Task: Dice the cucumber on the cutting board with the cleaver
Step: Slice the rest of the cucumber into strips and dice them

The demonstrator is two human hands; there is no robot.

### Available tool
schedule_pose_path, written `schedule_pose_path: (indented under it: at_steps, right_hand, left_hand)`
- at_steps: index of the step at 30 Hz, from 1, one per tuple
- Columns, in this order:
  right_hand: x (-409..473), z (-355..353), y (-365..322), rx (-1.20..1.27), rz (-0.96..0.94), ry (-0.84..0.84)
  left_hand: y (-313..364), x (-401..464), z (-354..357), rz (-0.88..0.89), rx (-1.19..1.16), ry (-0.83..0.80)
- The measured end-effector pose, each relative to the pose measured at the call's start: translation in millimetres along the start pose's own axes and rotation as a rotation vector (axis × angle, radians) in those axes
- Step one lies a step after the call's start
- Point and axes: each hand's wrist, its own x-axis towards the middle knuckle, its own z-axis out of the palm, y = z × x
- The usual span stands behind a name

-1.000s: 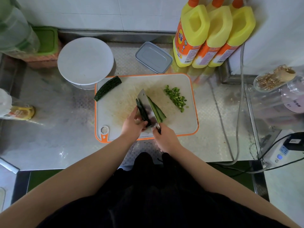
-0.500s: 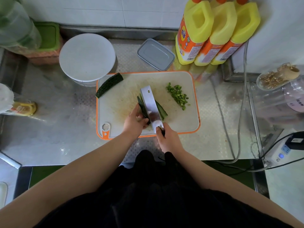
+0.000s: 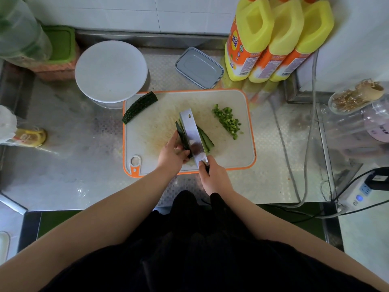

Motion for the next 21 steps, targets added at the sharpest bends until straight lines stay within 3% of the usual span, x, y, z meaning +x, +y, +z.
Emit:
schedule_pose_path:
  at_steps: [21]
  right_hand:
    - [2.8, 10.0, -8.9, -0.017, 0.024, 0.0]
  left_hand:
    - [-5.1, 3.4, 0.2, 0.005, -0.023, -0.01]
